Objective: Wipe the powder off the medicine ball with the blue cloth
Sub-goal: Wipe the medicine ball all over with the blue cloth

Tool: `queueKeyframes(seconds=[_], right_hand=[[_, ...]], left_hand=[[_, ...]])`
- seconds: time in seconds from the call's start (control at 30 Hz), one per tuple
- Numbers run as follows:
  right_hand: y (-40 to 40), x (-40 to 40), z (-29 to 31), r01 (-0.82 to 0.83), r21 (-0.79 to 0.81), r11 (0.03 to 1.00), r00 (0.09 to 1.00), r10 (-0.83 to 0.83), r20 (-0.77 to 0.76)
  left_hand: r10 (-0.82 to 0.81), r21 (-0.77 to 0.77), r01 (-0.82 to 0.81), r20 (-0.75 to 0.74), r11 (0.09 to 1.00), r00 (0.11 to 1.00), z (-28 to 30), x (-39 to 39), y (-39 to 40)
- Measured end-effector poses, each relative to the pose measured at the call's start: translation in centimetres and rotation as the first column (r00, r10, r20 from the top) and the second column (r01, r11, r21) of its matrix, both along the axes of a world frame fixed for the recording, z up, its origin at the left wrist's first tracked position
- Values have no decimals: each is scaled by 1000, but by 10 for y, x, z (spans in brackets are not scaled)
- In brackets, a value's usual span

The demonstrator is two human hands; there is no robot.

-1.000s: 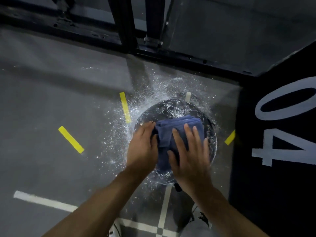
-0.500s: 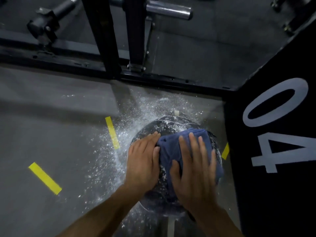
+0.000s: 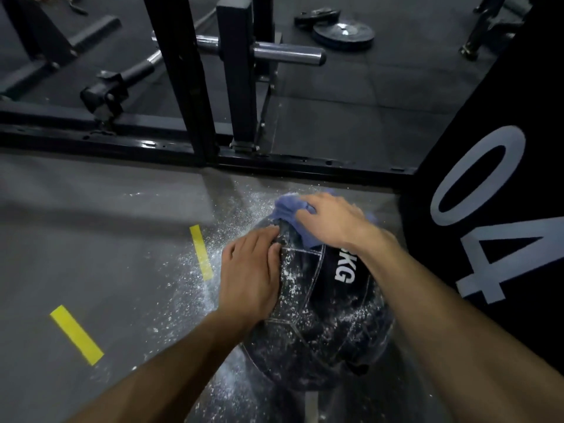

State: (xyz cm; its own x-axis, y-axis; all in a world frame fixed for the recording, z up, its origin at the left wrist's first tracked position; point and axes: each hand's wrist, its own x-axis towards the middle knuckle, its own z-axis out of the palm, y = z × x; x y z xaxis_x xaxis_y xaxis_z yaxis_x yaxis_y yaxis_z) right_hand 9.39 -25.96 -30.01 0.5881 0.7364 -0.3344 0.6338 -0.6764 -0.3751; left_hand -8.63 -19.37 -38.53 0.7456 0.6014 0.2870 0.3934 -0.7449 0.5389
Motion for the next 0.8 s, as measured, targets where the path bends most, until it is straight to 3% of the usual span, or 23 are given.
queueKeyframes(seconds=[0.17, 0.3, 0.47, 0.57, 0.7, 0.8], right_hand=[[-75, -62, -12, -79, 86, 993, 981, 62, 185], [-133, -129, -41, -115, 258, 959, 929, 12, 371], [-149, -161, -67, -208, 265, 942, 846, 37, 532], [-118, -126, -49, -153, 259, 954, 860, 0, 510], [-54, -54, -14, 94, 120, 988, 974, -116, 195], [-22, -20, -4, 135, 48, 990, 989, -138, 61]], left_hand=[[-73, 21, 73, -6, 997, 997, 1, -11, -7], [-140, 30, 140, -30, 990, 990, 0, -9, -1], [-115, 32, 115, -1, 993, 993, -2, -9, 3], [-124, -5, 124, 1, 992, 992, -4, -13, -1], [-76, 6, 76, -12, 997, 997, -3, -16, -11], [-33, -47, 33, 2, 998, 999, -4, -21, -19]])
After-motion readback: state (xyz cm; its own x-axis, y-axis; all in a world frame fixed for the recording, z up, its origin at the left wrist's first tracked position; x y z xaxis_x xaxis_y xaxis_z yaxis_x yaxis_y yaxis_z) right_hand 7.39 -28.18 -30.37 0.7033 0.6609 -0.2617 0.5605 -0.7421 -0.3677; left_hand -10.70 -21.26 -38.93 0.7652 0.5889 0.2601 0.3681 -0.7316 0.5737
